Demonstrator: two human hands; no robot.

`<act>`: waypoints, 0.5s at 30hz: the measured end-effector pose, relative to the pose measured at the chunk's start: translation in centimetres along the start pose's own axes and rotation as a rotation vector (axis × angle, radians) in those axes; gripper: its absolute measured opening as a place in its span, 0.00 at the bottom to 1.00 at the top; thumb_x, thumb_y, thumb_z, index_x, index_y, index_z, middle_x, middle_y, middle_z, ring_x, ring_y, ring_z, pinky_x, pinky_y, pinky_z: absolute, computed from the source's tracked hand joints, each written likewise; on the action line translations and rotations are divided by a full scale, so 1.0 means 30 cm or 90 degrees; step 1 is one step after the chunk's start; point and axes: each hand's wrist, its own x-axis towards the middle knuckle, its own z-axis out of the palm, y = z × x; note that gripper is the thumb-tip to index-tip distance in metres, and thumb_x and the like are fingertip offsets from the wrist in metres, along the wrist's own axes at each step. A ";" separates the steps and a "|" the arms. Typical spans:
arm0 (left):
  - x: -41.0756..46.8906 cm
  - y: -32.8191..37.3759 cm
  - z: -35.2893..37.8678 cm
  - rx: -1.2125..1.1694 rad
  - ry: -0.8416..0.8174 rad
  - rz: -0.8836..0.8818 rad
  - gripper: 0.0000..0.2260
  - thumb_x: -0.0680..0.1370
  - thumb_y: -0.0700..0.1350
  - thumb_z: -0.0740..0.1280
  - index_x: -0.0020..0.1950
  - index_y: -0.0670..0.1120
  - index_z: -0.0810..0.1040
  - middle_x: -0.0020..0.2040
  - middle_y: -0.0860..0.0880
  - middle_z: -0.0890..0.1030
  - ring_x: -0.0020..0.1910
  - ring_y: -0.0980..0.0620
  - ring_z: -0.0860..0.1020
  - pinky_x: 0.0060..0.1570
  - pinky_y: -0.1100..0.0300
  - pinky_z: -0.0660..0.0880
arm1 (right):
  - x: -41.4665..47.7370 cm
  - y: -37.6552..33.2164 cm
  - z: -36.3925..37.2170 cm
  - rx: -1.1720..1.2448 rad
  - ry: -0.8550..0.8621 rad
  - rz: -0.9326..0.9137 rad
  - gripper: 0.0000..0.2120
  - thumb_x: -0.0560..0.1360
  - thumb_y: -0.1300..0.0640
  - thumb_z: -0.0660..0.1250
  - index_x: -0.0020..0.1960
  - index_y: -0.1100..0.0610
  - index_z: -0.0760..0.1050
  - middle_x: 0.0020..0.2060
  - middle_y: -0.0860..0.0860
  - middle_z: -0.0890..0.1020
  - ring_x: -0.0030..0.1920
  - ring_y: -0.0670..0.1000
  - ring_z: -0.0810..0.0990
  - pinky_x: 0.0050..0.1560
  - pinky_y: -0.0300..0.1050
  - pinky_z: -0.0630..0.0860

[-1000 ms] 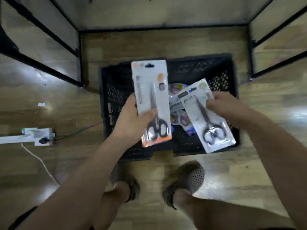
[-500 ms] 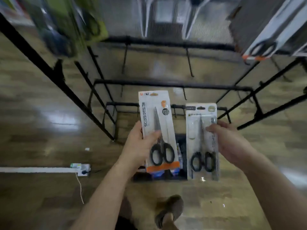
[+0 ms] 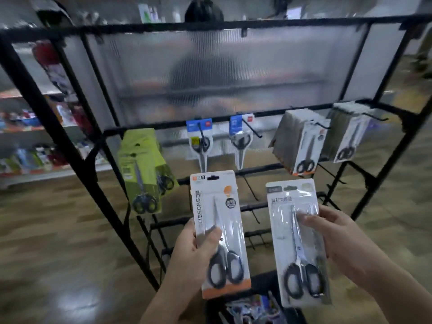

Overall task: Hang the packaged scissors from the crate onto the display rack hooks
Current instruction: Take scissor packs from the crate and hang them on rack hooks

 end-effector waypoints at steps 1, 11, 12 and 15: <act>-0.001 0.016 0.017 0.006 -0.010 0.005 0.13 0.81 0.44 0.69 0.65 0.52 0.78 0.56 0.54 0.87 0.55 0.54 0.85 0.51 0.60 0.81 | 0.003 -0.008 -0.016 0.002 0.011 -0.009 0.10 0.80 0.62 0.66 0.58 0.62 0.82 0.50 0.60 0.87 0.50 0.63 0.87 0.43 0.51 0.81; 0.136 0.163 0.278 0.005 -0.035 0.050 0.10 0.82 0.38 0.66 0.61 0.49 0.79 0.49 0.52 0.88 0.47 0.54 0.87 0.41 0.66 0.80 | 0.122 -0.112 -0.318 0.001 0.053 -0.067 0.09 0.79 0.61 0.68 0.57 0.59 0.84 0.51 0.58 0.88 0.51 0.61 0.87 0.61 0.63 0.78; 0.158 0.167 0.315 0.009 -0.036 0.053 0.11 0.82 0.38 0.66 0.62 0.48 0.79 0.50 0.51 0.88 0.48 0.53 0.87 0.42 0.65 0.80 | 0.141 -0.123 -0.357 0.005 0.053 -0.073 0.09 0.80 0.61 0.68 0.57 0.59 0.84 0.51 0.58 0.88 0.51 0.61 0.87 0.60 0.62 0.79; 0.218 0.167 0.426 -0.007 -0.027 0.058 0.11 0.82 0.38 0.66 0.62 0.47 0.79 0.51 0.48 0.88 0.50 0.48 0.87 0.43 0.61 0.82 | 0.202 -0.140 -0.468 0.019 0.050 -0.079 0.10 0.80 0.61 0.66 0.57 0.60 0.84 0.50 0.58 0.88 0.49 0.60 0.87 0.54 0.56 0.80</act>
